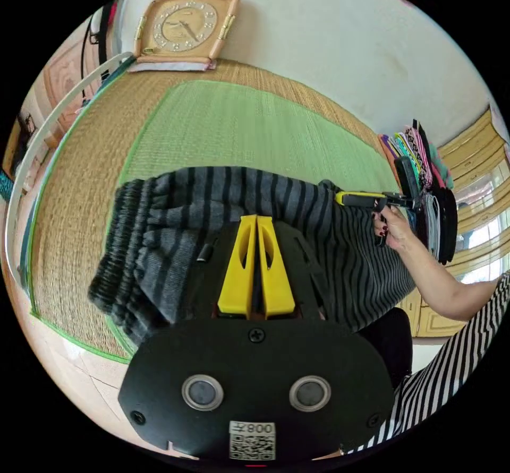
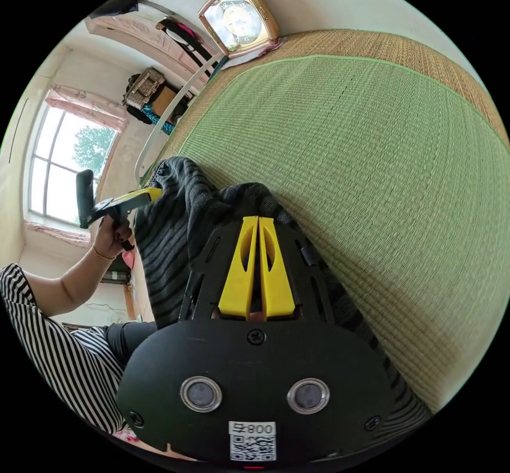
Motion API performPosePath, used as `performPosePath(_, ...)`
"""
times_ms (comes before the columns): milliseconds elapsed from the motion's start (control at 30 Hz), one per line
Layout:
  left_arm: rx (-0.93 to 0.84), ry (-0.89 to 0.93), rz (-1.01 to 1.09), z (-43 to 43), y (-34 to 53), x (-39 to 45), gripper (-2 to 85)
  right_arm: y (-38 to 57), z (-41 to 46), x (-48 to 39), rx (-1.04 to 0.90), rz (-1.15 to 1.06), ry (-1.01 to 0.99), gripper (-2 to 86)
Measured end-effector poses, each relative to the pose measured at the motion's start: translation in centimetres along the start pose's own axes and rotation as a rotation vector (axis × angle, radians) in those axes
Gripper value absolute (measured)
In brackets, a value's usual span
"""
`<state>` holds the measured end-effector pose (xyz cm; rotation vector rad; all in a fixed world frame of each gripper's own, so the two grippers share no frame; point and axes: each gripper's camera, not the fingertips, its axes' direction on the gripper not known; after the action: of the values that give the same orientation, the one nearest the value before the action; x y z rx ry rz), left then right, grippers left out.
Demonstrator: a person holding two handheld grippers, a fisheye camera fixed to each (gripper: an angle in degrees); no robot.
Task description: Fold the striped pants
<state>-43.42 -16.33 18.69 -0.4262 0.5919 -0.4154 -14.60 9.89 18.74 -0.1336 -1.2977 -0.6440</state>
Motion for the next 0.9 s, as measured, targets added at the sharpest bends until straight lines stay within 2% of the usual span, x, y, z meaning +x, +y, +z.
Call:
performPosePath(67, 0.017, -0.082, -0.081, -1.1, 0.0, -2.0, 0.0, 0.0, 0.1, -0.1, -0.003, 0.001, 0.018, 0.0)
performPosePath(133, -0.066, -0.224, -0.14, -1.2, 1.1, -4.7, 0.0, 0.2, 0.1, -0.1, 0.002, 0.002, 0.037, 0.1)
performPosePath(233, -0.034, -0.1, -0.218, -2.1, 3.8, -7.4, 0.1, 0.8, -0.2, 0.7, 0.029, 0.05, 0.025, 0.0)
performPosePath(400, -0.003, -0.144, -0.222, -3.1, 5.1, -6.9, 0.4, 1.9, -0.6, 1.8, 0.084, 0.147, -0.021, 0.2)
performPosePath(567, 0.098, -0.108, -0.137, -5.9, 5.0, -6.1, 1.8, 2.3, -2.2, 0.1, 0.14, 0.042, 0.055, 1.3)
performPosePath(700, 0.18, -0.075, -0.167, -7.6, 4.6, -8.1, 7.3, 0.8, -1.5, 0.7, 0.091, 0.016, 0.046, 7.0)
performPosePath(800, 0.102, -0.073, -0.229, -6.6, 4.2, -10.9, 8.3, 0.0, 0.0, 1.7, 0.006, 0.023, -0.003, 8.0)
performPosePath(900, 0.045, -0.075, -0.271, -5.8, 4.5, -12.5, 4.8, -0.3, 1.2, 2.5, -0.054, 0.033, -0.031, 6.7)
